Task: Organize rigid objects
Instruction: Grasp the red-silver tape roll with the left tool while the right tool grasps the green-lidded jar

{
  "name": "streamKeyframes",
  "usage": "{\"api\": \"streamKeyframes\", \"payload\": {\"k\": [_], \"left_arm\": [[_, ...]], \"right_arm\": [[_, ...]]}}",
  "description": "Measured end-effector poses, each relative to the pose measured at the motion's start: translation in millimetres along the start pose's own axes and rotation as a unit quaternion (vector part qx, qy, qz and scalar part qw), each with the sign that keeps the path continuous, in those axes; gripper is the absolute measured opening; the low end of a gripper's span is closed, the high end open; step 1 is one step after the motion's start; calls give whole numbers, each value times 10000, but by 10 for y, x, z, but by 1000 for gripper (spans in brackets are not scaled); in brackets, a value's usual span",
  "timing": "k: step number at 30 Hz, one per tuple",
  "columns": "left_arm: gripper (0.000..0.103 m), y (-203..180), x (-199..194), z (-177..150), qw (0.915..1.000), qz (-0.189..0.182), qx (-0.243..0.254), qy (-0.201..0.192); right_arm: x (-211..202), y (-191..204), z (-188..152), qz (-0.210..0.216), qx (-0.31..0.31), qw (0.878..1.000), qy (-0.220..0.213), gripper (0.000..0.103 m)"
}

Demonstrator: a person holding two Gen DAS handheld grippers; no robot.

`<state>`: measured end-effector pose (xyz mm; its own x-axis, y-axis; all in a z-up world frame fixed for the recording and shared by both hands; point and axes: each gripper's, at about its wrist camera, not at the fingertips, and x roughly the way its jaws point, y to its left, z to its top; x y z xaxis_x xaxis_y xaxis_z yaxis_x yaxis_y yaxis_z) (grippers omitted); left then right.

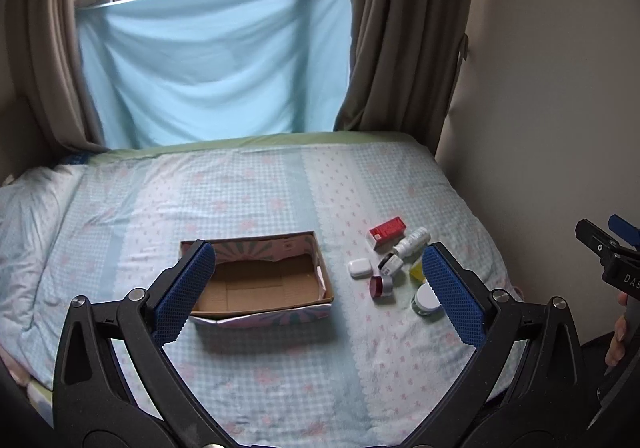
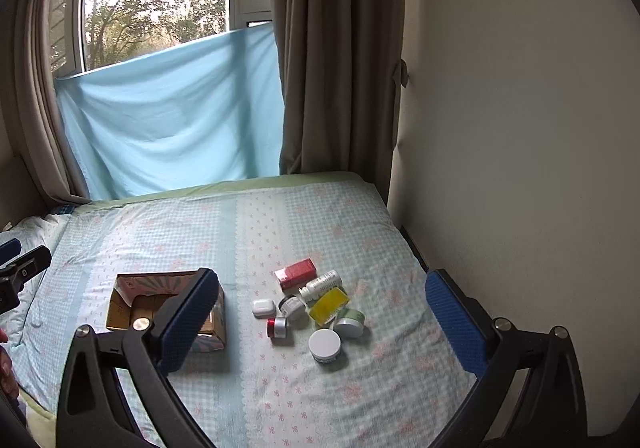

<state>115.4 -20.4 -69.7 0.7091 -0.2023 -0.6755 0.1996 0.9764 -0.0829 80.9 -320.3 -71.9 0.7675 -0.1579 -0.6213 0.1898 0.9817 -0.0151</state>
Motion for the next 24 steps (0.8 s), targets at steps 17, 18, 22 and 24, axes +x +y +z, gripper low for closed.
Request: {"api": "streamKeyframes", "payload": {"k": [17,18,22,24], "left_arm": [[102,-832,2768,-214,9685,-299,173,2466],[102,-870,2938,-269,9642,-294,154,2631],[102,-984,3572,-558,9420,-279,15,3343],[102,-1009,3849,-731,9294,-243,-120,3680]], "right_arm": [[2222,-763,-519,-161,731,9688,2361,103],[2372,-785,-558,-116,743,9655,2494,103],[2963,-836,-756,63,718,9492,3063,103],[3236,-828,-891,120,646,9404,3336,103]]}}
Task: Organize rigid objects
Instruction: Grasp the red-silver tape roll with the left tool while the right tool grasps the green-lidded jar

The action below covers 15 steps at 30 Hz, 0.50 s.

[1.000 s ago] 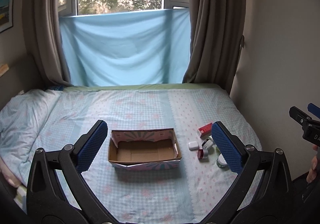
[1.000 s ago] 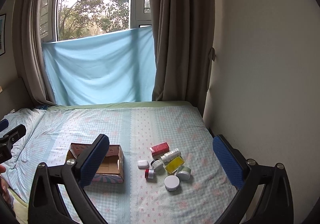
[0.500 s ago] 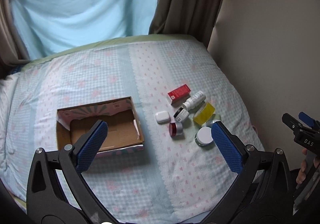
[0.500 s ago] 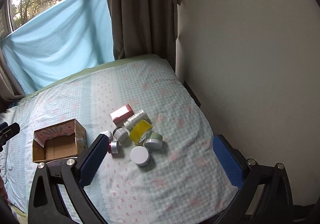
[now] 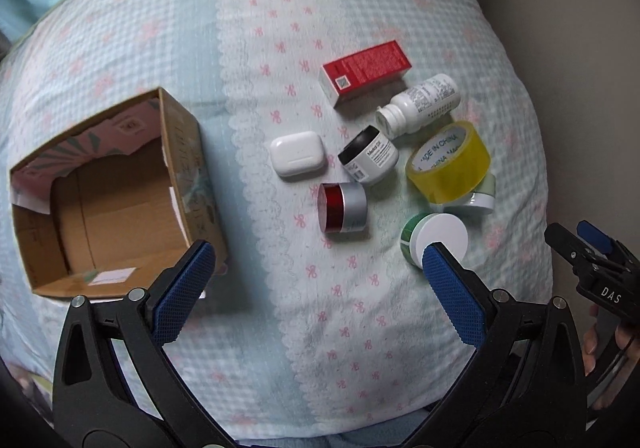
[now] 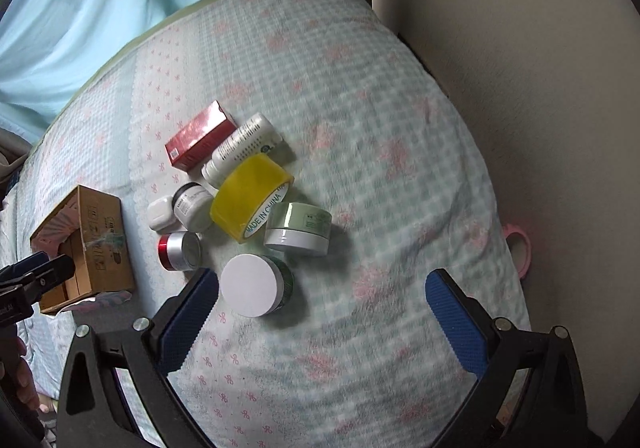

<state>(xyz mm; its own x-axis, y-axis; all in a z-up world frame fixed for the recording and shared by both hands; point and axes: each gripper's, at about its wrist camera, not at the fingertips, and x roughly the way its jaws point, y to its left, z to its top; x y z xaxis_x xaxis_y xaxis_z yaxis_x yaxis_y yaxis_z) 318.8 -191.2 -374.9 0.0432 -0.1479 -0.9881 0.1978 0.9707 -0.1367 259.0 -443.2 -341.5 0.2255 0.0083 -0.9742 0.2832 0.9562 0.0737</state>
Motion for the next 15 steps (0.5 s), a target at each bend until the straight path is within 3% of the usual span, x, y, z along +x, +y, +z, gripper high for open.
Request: {"api": "streamKeyframes", "payload": {"k": [7,15], "left_arm": [[102,-77,825,83,9967,289,36,760],[100,-160,1286,239,9942,388,151,996]], "right_arm": [[839,-38,168,249,336,9956,840,103],[1347,-97,302,536,864,9855,1357,103]]}}
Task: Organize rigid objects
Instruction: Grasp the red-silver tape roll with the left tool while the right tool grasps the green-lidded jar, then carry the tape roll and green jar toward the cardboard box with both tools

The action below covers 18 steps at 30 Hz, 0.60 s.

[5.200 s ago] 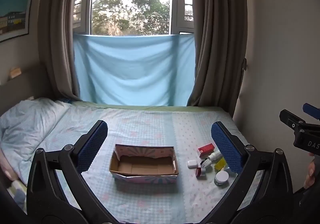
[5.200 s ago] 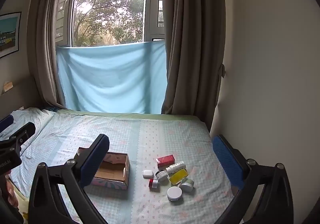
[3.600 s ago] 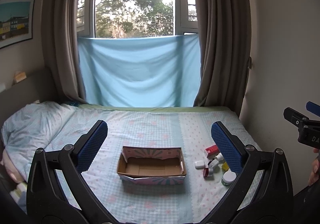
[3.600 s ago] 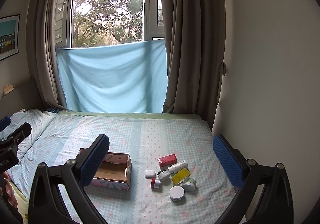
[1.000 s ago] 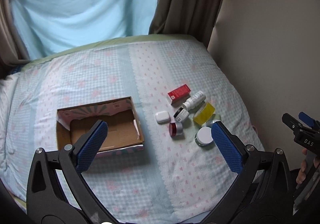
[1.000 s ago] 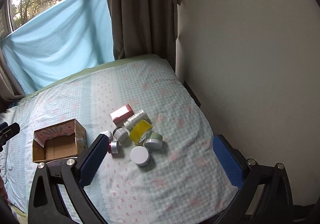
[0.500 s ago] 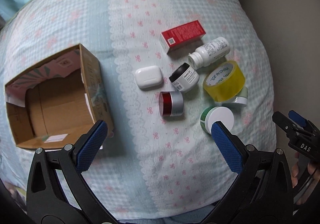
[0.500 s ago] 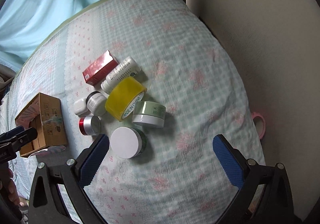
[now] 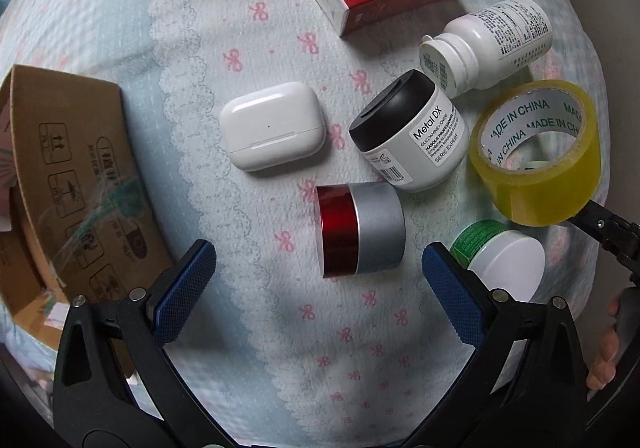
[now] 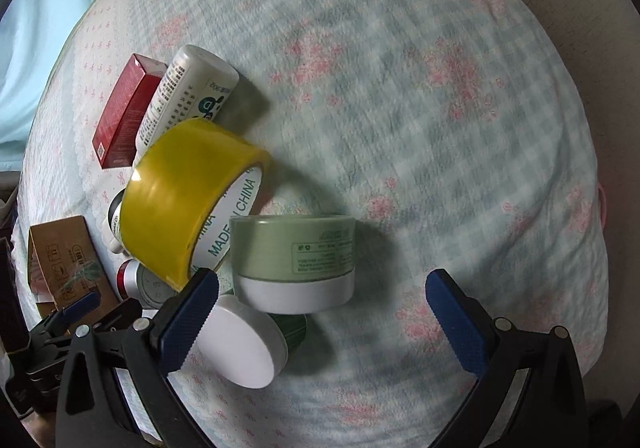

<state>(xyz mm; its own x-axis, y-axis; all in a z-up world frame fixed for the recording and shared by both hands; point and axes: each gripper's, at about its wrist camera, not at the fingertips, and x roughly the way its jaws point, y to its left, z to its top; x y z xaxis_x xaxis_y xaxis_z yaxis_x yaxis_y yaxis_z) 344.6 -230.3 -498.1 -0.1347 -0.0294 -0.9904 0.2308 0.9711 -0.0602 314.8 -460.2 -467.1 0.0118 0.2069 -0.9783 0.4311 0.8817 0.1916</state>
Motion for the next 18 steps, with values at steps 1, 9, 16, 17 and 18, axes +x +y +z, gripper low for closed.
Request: {"api": "streamKeyframes", "payload": {"k": [1,9,16,17,18], "left_arm": [[97,-10,32,21,10000,7,-5,4],[69,-135,233,162,9999,-108,45,98],[41,-258,337,145,9995,-283,124,99],[41,-261,331,147,9994,-298,119,97],[41,-268,329,152,9994,-307,120,97]], "right_arm": [[33,-4,24,33,38,10000,38,103],[274,-53,164,433,439,9974,369,87],[358,-48,160,955,841,9903,565,69],[381,-25,172,957,866,9901,556,69],[385,-24,165,973,895,9897,551,69]]}}
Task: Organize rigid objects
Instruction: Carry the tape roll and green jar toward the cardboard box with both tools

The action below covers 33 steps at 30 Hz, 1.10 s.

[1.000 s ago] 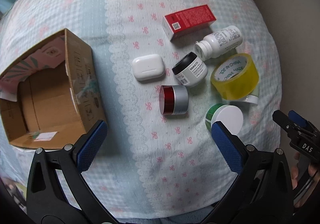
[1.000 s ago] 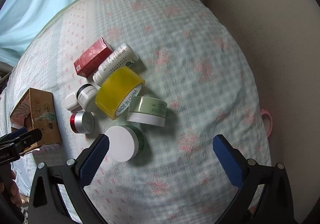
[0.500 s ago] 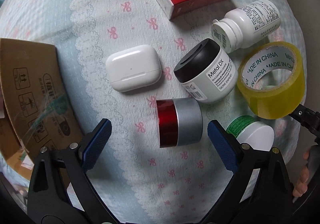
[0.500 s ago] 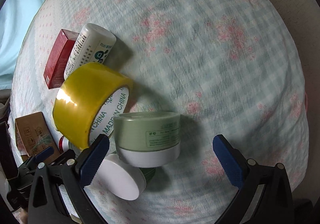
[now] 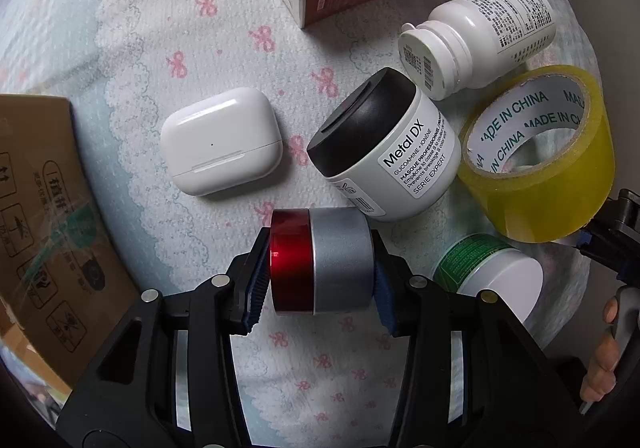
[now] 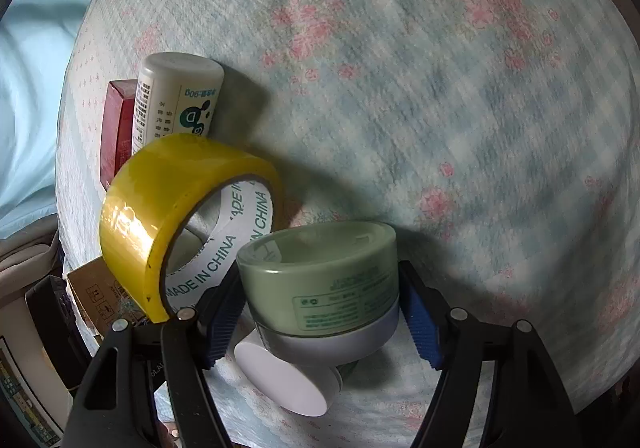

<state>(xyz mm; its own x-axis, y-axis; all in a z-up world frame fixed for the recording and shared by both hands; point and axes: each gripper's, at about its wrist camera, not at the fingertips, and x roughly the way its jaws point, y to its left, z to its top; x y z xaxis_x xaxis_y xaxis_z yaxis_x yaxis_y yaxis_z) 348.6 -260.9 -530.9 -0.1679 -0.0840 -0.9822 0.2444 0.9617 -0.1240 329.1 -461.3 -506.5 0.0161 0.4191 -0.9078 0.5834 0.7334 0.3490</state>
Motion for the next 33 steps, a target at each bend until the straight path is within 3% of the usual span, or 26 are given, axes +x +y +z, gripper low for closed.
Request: {"api": "streamKeyframes", "payload": {"k": [6,14,25,33], "left_arm": [[41,141,-233,-40,9998,-107,-97,-137],[41,190,-710,-229,9985,-128,-75,-536],[41,290,-1688,-781,9905,-318,-239,-1315],[41,599,-2263,-1257,9785,-489,-538,-1932]], "right_arm": [[-84,-88,-29,23,109,9999,-131,68],[-493,-198,-135,-114,130,9989,-431,68],[-1375,-353,-698,-128,-61,9939,-1093,68],[-1782,382,-1073,-182,-652,9866,-1483,68]]}}
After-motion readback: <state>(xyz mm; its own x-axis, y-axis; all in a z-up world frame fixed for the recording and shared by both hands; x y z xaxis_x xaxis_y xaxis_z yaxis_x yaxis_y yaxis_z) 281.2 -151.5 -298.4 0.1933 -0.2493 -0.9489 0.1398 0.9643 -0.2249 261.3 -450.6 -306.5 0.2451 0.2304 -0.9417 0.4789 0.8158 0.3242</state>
